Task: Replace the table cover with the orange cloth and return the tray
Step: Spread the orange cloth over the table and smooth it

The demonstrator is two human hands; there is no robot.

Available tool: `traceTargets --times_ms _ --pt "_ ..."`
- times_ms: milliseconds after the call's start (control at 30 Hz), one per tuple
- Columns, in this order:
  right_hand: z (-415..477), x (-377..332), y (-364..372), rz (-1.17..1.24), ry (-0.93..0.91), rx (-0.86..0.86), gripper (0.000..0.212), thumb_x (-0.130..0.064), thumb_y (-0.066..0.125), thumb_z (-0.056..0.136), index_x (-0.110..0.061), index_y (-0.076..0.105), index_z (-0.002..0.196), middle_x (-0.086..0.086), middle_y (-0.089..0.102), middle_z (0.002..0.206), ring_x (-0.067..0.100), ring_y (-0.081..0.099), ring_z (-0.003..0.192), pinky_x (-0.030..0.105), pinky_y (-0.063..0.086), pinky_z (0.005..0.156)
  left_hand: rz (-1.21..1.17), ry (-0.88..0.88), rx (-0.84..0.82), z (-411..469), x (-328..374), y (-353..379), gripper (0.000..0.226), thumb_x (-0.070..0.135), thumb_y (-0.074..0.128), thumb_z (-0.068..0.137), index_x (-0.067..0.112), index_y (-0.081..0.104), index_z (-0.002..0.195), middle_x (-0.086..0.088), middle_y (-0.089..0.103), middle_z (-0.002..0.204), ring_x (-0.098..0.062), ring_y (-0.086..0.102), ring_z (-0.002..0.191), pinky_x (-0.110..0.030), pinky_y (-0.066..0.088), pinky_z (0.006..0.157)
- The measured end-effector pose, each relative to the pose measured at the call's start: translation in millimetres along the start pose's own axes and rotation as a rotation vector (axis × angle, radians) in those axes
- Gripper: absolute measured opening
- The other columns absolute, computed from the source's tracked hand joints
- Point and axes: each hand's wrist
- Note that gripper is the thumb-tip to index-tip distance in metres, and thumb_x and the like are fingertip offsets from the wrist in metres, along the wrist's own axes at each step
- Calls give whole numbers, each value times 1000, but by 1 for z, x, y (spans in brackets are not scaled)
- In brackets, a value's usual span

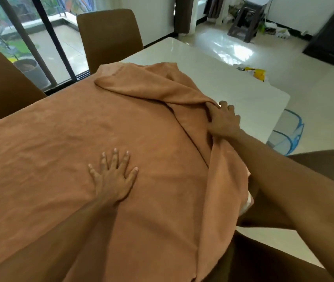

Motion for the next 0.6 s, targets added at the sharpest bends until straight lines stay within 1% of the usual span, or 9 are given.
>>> traceTargets --times_ms 67,167,233,300,367,400,467,533,600 --pt "-22 6 5 69 -30 13 65 -34 54 90 -37 30 151 11 38 145 40 41 126 58 38 100 1 -28 -17 -1 2 -1 68 73 17 93 46 7 155 6 -1 168 -32 -6 153 -72 -4 111" --pt "-82 9 31 175 -68 46 67 -52 48 90 -37 27 152 13 36 153 41 39 135 63 34 108 -22 -29 -31 -7 25 -2 64 63 23 97 40 14 157 1 4 168 -33 -3 153 -75 0 111" --pt "-122 9 53 225 -86 -20 83 -58 56 83 -45 17 154 8 17 165 40 18 150 67 17 117 -39 49 12 -19 48 0 63 61 27 97 37 23 155 0 14 166 -32 4 153 -75 3 111" --pt "-153 13 70 202 -92 -42 96 -50 65 78 -52 6 155 1 -9 169 40 -4 154 68 5 119 -59 160 31 -34 80 3 65 64 30 93 37 31 152 1 22 164 -31 10 152 -74 5 111" --pt "-172 27 79 168 -52 -31 98 -38 66 77 -53 6 154 1 -15 168 44 -1 152 69 15 117 -67 260 11 -50 115 9 64 66 33 91 40 33 149 3 22 164 -30 11 152 -73 5 112" --pt "-176 37 78 166 -34 -29 96 -32 66 78 -53 10 153 1 -12 167 44 10 150 67 25 113 -66 289 1 -57 131 13 63 66 33 90 42 31 148 4 20 164 -29 9 152 -73 4 112" --pt "-165 64 72 202 -2 -28 83 -20 64 81 -51 27 148 2 5 164 40 36 131 57 46 98 -48 337 -31 -69 156 22 65 67 30 90 45 25 150 4 15 166 -29 4 153 -72 0 113" --pt "-138 97 58 173 -26 -38 65 -15 61 83 -43 46 140 4 25 156 34 44 118 48 51 90 -3 349 -40 -78 166 33 67 70 23 91 47 16 154 4 10 167 -29 1 154 -71 -3 113" --pt "-106 132 38 75 -68 -17 56 -14 59 83 -35 55 134 6 41 144 32 45 114 47 51 90 40 341 -34 -81 168 40 68 72 15 92 47 9 155 4 5 168 -29 -2 154 -70 -6 113"
Point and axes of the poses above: each hand's wrist, its own z-axis towards the middle knuckle, its own y-axis out of the palm, x = y × z
